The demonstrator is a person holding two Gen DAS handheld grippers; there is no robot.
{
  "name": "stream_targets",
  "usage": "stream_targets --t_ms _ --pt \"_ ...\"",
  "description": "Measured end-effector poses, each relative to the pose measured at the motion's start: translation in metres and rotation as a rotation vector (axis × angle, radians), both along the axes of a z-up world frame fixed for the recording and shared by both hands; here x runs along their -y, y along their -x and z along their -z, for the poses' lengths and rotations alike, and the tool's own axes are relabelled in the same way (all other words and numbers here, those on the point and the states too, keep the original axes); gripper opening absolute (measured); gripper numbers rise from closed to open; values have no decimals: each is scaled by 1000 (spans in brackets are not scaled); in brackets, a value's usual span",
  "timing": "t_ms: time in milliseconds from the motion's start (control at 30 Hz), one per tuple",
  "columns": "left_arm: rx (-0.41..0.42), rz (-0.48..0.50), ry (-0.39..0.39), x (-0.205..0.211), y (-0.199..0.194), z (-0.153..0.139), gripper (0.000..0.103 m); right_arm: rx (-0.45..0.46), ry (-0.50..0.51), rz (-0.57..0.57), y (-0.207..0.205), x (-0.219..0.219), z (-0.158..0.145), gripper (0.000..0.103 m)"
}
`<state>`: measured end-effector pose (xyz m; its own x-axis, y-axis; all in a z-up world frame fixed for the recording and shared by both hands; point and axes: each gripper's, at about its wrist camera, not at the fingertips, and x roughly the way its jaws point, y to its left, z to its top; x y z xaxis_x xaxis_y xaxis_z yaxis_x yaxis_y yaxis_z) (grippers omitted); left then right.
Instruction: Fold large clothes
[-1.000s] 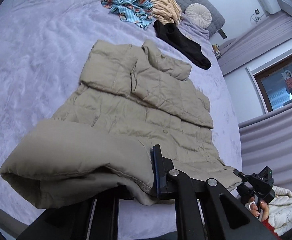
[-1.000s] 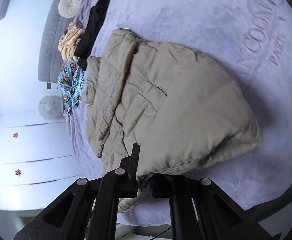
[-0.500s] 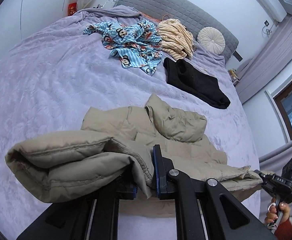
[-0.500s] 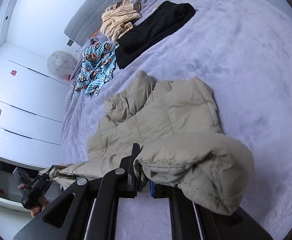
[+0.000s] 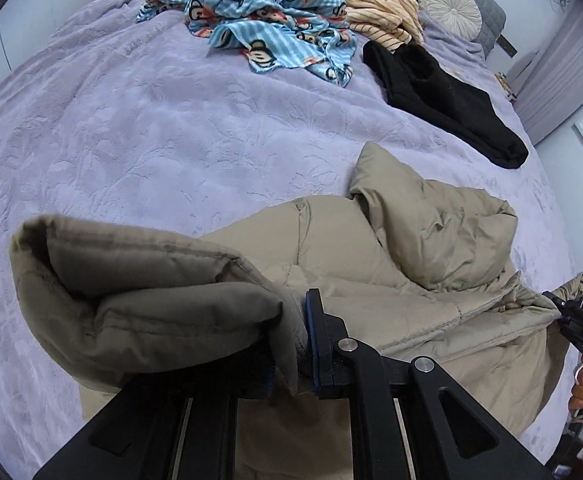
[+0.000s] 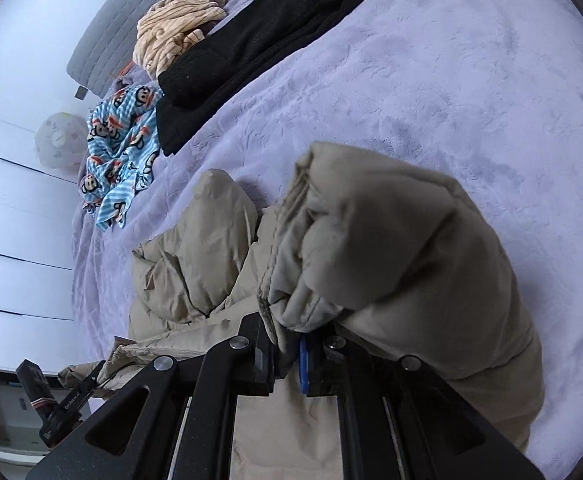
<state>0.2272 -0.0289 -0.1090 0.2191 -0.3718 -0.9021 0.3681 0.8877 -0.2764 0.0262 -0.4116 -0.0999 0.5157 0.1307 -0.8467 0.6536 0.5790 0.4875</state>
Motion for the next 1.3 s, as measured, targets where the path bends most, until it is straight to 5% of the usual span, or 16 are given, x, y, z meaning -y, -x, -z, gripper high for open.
stream_targets --t_ms 133,267,333,367,400,467,533,600,667,700,767,867,1000,1300 --pt "-40 -21 -9 5 -12 20 15 -32 -16 3 -18 5 27 9" --pt "-26 -18 -16 4 -10 10 16 -32 -44 26 -20 8 28 10" --pt "16 -3 0 0 -3 -4 26 -20 -52 17 -18 9 21 12" --pt "41 4 7 -3 1 -11 37 -9 -54 8 -15 9 16 18" --pt "68 5 2 -4 4 -18 62 4 -58 0 -12 9 11 22" --pt "163 -16 -19 -9 13 -35 93 27 -56 -8 -5 9 0 50" --pt "198 -14 -16 -12 15 -47 93 51 -33 -6 1 7 -13 63" --pt "180 -24 3 -14 13 -49 93 72 -43 -31 7 1 -22 63" --pt "137 12 42 -9 14 -43 89 82 -58 -77 9 -9 -22 46" --pt "124 44 50 -3 16 -39 73 68 -62 -118 4 -17 -20 38" --pt "108 109 9 15 23 -24 65 13 -25 -225 -9 -35 -7 26" --pt "128 146 -56 41 32 5 65 -58 64 -323 -28 -57 17 23" --pt "185 95 -106 57 23 32 65 -60 135 -309 -46 -53 37 18" --pt "202 108 -155 78 -11 42 65 -96 206 -322 -84 -36 48 12"
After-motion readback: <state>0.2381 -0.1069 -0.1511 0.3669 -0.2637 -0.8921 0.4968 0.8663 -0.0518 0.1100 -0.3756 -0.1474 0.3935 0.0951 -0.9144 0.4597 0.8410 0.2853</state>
